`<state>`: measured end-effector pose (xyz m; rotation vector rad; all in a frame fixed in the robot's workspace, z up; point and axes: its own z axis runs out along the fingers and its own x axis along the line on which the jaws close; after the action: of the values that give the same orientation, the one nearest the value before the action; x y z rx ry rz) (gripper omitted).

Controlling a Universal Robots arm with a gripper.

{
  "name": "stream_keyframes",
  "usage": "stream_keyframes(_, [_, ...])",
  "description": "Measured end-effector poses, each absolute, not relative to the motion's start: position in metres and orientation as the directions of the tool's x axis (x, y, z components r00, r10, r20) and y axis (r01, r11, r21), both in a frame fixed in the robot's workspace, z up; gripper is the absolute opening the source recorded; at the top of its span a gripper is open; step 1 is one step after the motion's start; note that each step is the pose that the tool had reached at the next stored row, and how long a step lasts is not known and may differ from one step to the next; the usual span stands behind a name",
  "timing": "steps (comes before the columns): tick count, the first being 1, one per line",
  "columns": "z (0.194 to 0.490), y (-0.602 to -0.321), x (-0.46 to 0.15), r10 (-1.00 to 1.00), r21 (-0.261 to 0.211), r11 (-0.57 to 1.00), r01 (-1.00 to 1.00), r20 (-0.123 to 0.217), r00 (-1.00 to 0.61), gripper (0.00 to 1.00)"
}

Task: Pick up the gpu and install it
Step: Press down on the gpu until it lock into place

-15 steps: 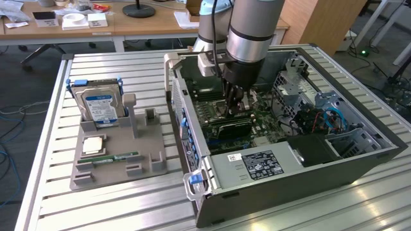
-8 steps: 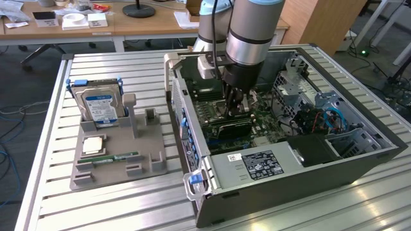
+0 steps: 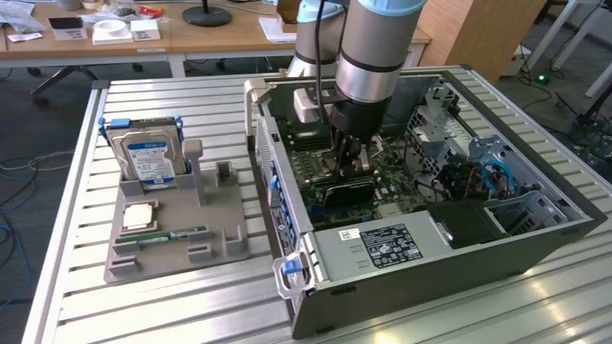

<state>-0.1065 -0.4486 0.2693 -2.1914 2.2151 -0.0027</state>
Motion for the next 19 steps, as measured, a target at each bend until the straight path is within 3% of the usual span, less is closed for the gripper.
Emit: stream_keyframes(19, [0.2655, -0.4499, -0.1065, -1.0, -0.019, 0.011, -1.0, -0.017, -0.011, 0.11])
